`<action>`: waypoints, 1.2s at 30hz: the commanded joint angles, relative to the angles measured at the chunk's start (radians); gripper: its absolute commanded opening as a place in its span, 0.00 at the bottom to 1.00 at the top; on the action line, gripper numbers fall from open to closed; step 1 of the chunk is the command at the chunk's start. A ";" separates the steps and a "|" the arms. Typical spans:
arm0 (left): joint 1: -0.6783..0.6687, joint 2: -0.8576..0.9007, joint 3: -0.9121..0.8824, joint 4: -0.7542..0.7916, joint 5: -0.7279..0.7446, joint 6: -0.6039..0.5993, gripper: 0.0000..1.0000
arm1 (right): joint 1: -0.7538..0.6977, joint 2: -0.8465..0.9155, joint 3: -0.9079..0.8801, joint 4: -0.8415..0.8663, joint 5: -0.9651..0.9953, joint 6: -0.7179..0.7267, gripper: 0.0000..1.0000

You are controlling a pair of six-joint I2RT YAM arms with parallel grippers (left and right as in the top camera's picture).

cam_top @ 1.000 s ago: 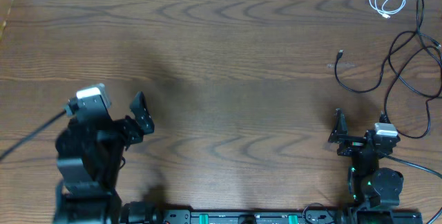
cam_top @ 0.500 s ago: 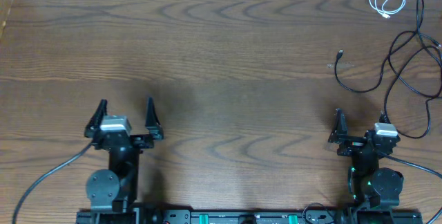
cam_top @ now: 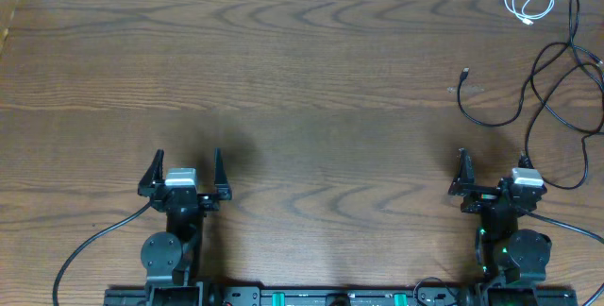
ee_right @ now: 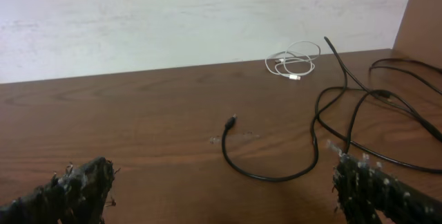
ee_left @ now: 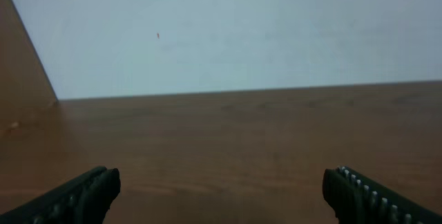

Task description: Untangle cables

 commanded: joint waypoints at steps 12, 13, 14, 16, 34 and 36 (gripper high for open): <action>-0.005 -0.035 -0.016 -0.164 -0.013 0.013 0.98 | -0.008 -0.007 -0.004 -0.001 -0.006 0.001 0.99; -0.005 -0.033 -0.016 -0.163 -0.013 0.013 0.98 | -0.008 -0.007 -0.004 -0.001 -0.006 0.001 0.99; -0.005 -0.032 -0.016 -0.163 -0.013 0.013 0.98 | -0.008 -0.007 -0.004 -0.001 -0.006 0.001 0.99; -0.005 -0.031 -0.016 -0.163 -0.013 0.013 0.98 | -0.008 -0.007 -0.004 -0.001 -0.006 0.001 0.99; -0.005 -0.031 -0.016 -0.163 -0.013 0.013 0.98 | -0.008 -0.007 -0.004 -0.001 -0.006 0.001 0.99; -0.005 -0.031 -0.016 -0.163 -0.013 0.013 0.98 | -0.008 -0.007 -0.004 -0.001 -0.006 0.001 0.99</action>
